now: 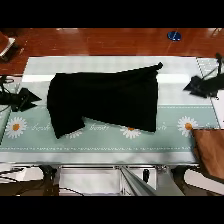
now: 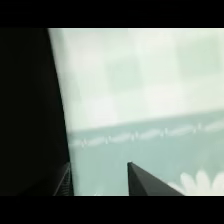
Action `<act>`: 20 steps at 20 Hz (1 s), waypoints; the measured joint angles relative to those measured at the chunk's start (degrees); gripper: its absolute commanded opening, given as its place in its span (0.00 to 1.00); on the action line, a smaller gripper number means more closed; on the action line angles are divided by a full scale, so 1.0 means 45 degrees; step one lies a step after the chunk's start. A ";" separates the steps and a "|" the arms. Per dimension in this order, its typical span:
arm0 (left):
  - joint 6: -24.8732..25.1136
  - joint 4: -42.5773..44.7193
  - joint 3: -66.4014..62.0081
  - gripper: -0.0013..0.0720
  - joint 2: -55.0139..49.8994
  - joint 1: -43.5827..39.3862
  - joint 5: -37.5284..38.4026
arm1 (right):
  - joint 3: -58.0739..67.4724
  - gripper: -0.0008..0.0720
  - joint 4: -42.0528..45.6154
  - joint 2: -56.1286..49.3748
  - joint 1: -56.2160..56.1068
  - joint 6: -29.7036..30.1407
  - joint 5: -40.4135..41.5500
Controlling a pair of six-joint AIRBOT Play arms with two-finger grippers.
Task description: Fold the shirts.
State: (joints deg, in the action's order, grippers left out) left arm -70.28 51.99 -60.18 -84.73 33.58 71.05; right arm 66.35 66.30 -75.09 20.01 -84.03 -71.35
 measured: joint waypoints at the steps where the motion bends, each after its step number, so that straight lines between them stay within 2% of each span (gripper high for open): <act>1: 0.0287 -0.0350 0.0379 0.71 0.0000 0.0078 -0.0170 | -0.0991 0.58 -0.0321 0.0500 0.0073 0.0146 0.0282; 7: 0.1093 -0.1496 0.1481 0.69 -0.0500 0.0189 -0.1083 | -0.4187 0.57 -0.1681 0.1753 0.0175 0.0685 0.1093; 16: 0.1248 -0.1982 0.1627 0.67 -0.0928 -0.0476 -0.1394 | -0.4823 0.57 -0.2419 0.1957 0.0185 0.0811 0.1758; 17: 0.1243 -0.1987 0.1598 0.55 -0.0947 -0.0651 -0.1462 | -0.4828 0.57 -0.2463 0.1962 0.0185 0.0816 0.1812; 18: 0.1239 -0.1933 0.1569 0.32 -0.0986 -0.0816 -0.1559 | -0.4838 0.57 -0.2477 0.1962 0.0185 0.0816 0.1841; 19: 0.1243 -0.1812 0.1545 0.03 -0.1001 -0.0942 -0.1651 | -0.4838 0.57 -0.2477 0.1962 0.0185 0.0821 0.1841; 20: 0.1239 -0.1787 0.1525 0.04 -0.1039 -0.1035 -0.1739 | -0.4843 0.57 -0.2453 0.1962 0.0185 0.0821 0.1865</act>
State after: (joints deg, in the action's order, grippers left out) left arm -64.71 43.94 -53.32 -89.41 28.93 63.22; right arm 44.56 55.27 -66.26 20.84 -80.34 -62.96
